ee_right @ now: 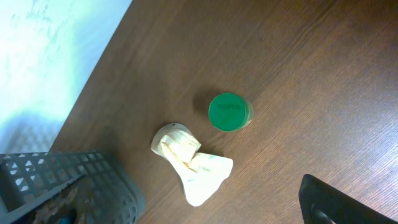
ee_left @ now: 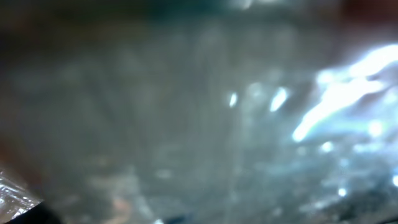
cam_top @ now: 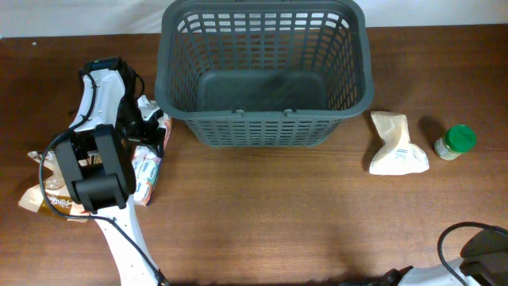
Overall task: Pack container
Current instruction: 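Grasp the white multipack of small boxes with the left gripper, then lift the multipack and lower it into the basket with left gripper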
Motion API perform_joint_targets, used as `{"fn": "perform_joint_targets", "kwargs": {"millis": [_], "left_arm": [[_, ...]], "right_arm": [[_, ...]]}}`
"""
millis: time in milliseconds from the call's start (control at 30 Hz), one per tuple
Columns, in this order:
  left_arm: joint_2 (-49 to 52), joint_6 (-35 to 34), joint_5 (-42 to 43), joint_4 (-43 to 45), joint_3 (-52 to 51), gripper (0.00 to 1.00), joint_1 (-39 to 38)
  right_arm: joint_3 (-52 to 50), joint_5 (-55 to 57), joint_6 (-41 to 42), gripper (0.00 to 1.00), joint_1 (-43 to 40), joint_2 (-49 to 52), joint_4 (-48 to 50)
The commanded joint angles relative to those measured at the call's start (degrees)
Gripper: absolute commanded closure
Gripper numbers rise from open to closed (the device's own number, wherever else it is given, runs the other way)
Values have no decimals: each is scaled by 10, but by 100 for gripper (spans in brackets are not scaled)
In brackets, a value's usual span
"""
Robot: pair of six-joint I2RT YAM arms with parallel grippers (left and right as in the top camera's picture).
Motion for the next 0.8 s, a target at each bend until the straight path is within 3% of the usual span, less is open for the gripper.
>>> {"fn": "perform_joint_targets", "kwargs": {"millis": [0,67,133,200,267,467,667,767], "left_arm": [[42,34,0,4,0,27,-22],[55,49,-1,2,-2,30,-31],[66,48,-12,-7,-3,40,-37],[66,52,-23,-24,-3,63,-40],[65,52,-38,-42,2,98,-39],[43,-2,-44,-108,101,98,-29],[-78,-96,-133,-107,230,98,-3],[-132,-106,-140,-96,325,98,4]], "right_arm": [[1,-2,-1,1,0,3,0],[1,-2,-1,1,-1,3,0],[1,-2,-1,1,-1,3,0],[1,-2,-1,1,-1,3,0],[1,-2,-1,1,0,3,0],[1,-2,-1,1,-1,3,0],[1,-2,-1,1,-1,3,0],[1,-2,-1,1,-1,3,0]]}}
